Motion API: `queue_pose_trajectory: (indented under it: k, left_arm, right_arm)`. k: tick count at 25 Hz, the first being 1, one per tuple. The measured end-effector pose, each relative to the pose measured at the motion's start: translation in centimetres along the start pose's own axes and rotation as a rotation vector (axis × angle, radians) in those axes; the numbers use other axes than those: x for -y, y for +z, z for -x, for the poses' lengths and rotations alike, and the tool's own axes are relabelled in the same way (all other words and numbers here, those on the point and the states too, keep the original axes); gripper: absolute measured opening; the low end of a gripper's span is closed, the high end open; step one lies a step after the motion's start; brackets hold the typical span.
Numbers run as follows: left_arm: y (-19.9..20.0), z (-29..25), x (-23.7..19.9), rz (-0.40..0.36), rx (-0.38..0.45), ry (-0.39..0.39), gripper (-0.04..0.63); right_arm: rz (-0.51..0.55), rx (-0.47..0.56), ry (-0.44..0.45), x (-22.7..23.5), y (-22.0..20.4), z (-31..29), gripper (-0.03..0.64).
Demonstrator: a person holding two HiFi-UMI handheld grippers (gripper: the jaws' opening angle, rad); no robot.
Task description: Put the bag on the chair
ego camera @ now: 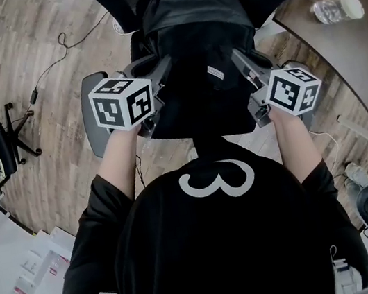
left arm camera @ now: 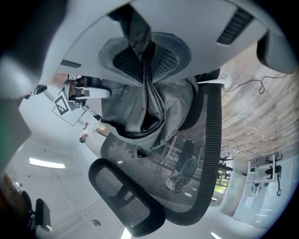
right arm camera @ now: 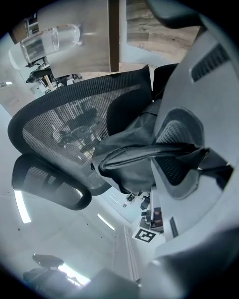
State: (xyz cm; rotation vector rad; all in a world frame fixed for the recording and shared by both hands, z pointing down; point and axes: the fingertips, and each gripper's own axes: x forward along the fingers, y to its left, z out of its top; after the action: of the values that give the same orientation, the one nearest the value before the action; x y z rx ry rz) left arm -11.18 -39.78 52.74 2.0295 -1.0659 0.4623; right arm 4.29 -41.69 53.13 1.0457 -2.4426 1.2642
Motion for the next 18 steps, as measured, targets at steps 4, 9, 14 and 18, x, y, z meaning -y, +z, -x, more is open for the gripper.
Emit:
queue_pose_trajectory:
  k: [4,9,14,18]
  left_arm:
    - [-0.3,-0.3,-0.3,0.008,0.004,-0.005,0.061]
    - [-0.7,-0.6,-0.6,-0.005,0.015,0.004,0.061]
    - [-1.1,-0.9,-0.8,0.008,0.057,-0.001,0.061]
    - [-1.3,-1.2,-1.3,0.033,0.065,-0.01,0.063]
  right_arm:
    - [0.004,-0.003,0.003,0.3,-0.2,-0.4,0.061]
    - [0.011,0.004,-0.007,0.6,-0.6,-0.7,0.061]
    - [0.01,0.006,-0.01,0.8,-1.1,-0.8,0.063]
    - [0.03,0.007,-0.01,0.4,-1.1,-1.1,0.063]
